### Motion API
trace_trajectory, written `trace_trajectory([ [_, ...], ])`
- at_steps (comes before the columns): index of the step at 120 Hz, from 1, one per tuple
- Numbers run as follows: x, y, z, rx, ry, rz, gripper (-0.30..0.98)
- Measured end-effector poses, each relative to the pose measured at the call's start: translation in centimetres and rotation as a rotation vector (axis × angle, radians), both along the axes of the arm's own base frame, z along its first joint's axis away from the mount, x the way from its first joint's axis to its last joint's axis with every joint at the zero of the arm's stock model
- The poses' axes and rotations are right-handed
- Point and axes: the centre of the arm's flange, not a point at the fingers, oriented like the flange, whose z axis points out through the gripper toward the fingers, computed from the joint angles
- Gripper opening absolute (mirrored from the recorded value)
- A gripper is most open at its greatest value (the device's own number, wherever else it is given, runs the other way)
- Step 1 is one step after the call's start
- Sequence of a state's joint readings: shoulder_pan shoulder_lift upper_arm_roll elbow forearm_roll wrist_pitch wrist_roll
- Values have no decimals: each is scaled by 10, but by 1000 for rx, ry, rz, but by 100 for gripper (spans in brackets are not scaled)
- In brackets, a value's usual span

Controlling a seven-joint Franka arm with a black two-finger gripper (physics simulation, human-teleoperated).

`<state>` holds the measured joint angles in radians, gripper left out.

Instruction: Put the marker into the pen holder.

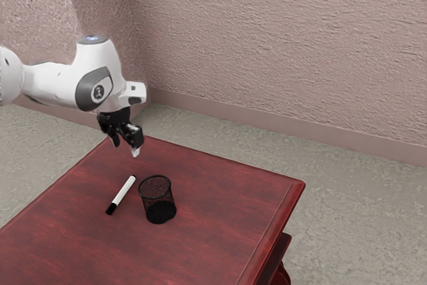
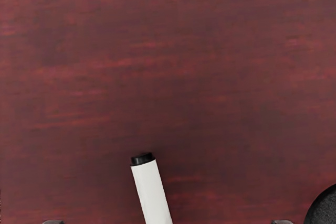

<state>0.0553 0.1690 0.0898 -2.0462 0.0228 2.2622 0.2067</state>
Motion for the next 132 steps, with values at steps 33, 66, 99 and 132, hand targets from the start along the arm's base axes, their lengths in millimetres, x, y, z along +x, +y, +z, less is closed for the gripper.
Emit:
trace_trajectory([
  [33, 6, 19, -55, -4, 10, 178, 28],
  [66, -1, 20, -84, -12, 21, 296, 23],
  [99, -2, 14, -103, -6, 39, 353, 22],
  [132, 4, 12, -115, 3, 44, 383, 19],
])
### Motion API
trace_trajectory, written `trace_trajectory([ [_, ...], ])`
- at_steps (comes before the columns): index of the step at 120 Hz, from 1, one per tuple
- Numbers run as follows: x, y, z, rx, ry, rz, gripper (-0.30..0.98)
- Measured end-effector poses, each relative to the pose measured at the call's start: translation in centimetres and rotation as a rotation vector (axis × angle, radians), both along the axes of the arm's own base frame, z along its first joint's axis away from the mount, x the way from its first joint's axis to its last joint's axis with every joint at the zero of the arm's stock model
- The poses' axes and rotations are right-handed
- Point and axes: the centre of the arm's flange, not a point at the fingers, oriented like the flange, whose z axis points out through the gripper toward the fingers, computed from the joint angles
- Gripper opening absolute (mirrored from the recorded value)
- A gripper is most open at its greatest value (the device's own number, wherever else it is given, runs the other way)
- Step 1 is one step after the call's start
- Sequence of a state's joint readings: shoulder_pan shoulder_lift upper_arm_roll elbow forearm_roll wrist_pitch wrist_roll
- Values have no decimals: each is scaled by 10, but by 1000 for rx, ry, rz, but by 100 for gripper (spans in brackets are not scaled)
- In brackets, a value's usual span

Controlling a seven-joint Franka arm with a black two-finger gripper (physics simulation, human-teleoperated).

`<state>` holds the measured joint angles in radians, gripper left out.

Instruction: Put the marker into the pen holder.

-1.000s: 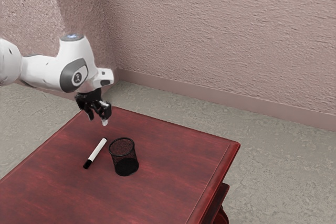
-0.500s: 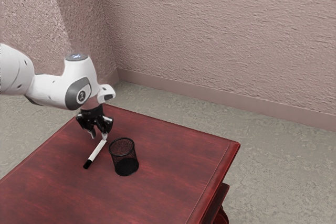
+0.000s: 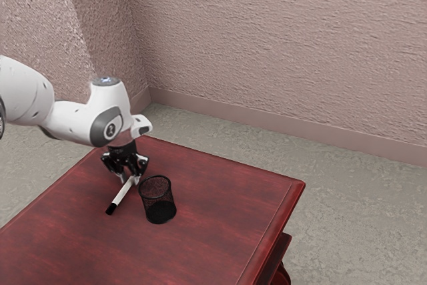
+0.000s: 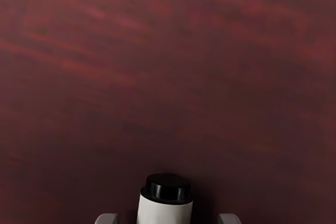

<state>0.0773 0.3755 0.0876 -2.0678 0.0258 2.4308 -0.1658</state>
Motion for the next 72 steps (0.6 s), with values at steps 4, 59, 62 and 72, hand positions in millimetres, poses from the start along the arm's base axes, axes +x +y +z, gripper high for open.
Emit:
trace_trajectory([
  [4, 0, 0, -1, 0, 0, 3, 18],
  [59, 0, 1, -5, 2, 4, 41, 4],
  [62, 0, 1, -6, 3, 4, 42, 3],
  [72, 0, 1, -5, 5, 3, 46, -2],
])
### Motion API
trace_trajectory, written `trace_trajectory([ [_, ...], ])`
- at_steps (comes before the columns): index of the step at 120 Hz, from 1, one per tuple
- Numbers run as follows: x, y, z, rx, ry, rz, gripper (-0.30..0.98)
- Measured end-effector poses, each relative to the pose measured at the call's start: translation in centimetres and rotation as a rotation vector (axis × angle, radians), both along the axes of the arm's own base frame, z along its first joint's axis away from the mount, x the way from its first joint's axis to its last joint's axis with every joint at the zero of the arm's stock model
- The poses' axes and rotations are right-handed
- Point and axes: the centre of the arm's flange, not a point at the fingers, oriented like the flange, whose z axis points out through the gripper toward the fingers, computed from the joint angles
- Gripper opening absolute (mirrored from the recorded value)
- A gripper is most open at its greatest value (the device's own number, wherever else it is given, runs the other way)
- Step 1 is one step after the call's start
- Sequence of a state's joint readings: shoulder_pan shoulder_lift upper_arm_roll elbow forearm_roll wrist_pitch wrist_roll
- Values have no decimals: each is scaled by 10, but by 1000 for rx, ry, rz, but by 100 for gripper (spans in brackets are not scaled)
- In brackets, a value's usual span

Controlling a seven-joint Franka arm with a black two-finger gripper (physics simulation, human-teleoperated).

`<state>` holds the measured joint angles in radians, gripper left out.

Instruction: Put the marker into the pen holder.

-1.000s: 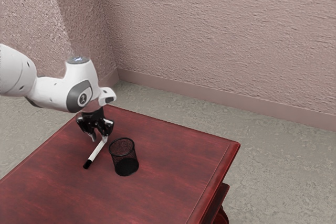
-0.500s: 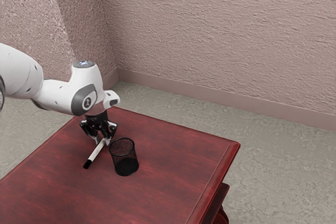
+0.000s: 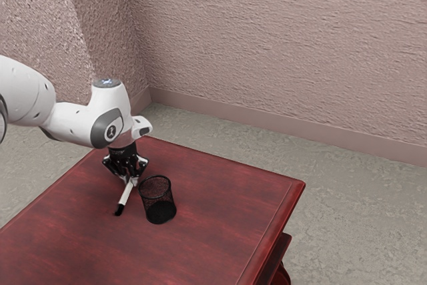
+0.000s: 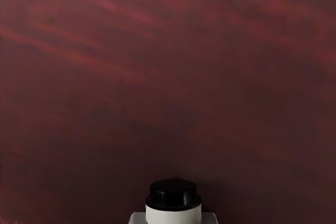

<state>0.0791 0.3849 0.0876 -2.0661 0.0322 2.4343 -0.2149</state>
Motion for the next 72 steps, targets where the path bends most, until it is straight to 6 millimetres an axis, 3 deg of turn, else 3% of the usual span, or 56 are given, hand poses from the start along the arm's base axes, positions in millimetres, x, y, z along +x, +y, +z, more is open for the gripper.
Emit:
trace_trajectory([
  [13, 3, -1, 21, 6, -32, 1, -6],
  [33, 0, -15, 101, 13, -114, -14, -9],
  [56, -13, -57, 179, 9, -176, -74, -10],
  [72, -21, -84, 203, 4, -185, -117, -10],
])
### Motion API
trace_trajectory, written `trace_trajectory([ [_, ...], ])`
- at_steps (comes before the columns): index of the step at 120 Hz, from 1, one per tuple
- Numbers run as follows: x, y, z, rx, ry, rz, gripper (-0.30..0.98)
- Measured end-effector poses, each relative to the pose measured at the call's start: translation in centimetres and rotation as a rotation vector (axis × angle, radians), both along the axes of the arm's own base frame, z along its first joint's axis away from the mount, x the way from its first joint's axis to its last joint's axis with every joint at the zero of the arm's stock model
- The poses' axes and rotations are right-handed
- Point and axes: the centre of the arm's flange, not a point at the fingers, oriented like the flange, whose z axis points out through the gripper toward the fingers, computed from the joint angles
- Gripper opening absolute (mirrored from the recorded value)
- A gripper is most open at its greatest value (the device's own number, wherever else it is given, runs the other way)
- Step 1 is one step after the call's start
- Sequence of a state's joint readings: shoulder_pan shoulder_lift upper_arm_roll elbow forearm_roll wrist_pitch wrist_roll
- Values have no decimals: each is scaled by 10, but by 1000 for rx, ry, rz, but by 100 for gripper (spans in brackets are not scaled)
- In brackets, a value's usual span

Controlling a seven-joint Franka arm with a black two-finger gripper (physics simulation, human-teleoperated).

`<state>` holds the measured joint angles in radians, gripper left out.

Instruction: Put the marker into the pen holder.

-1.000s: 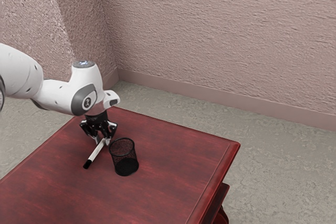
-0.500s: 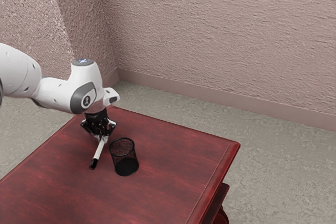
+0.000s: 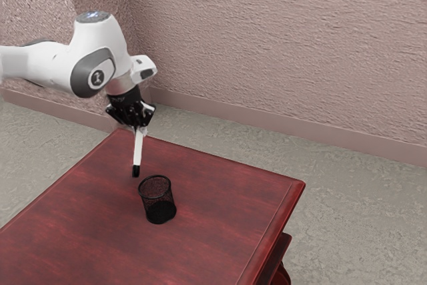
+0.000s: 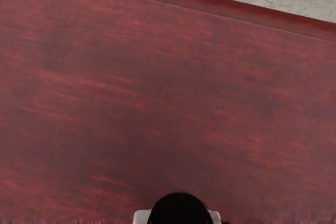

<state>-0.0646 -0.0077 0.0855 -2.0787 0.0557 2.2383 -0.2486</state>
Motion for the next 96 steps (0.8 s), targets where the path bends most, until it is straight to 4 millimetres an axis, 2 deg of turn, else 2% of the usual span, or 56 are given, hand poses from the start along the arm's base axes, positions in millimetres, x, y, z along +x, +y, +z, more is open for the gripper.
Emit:
trace_trajectory([
  [11, -2, -18, 4, -2, 7, -27, -10],
  [21, -1, -33, -3, -3, 28, -49, -10],
  [36, 12, -51, -16, 1, 52, -76, -9],
  [42, 15, -49, -22, 2, 63, -70, -9],
  [61, 20, -19, -42, 1, 101, -15, -8],
  [96, 13, -36, -59, 1, 138, -43, -8],
])
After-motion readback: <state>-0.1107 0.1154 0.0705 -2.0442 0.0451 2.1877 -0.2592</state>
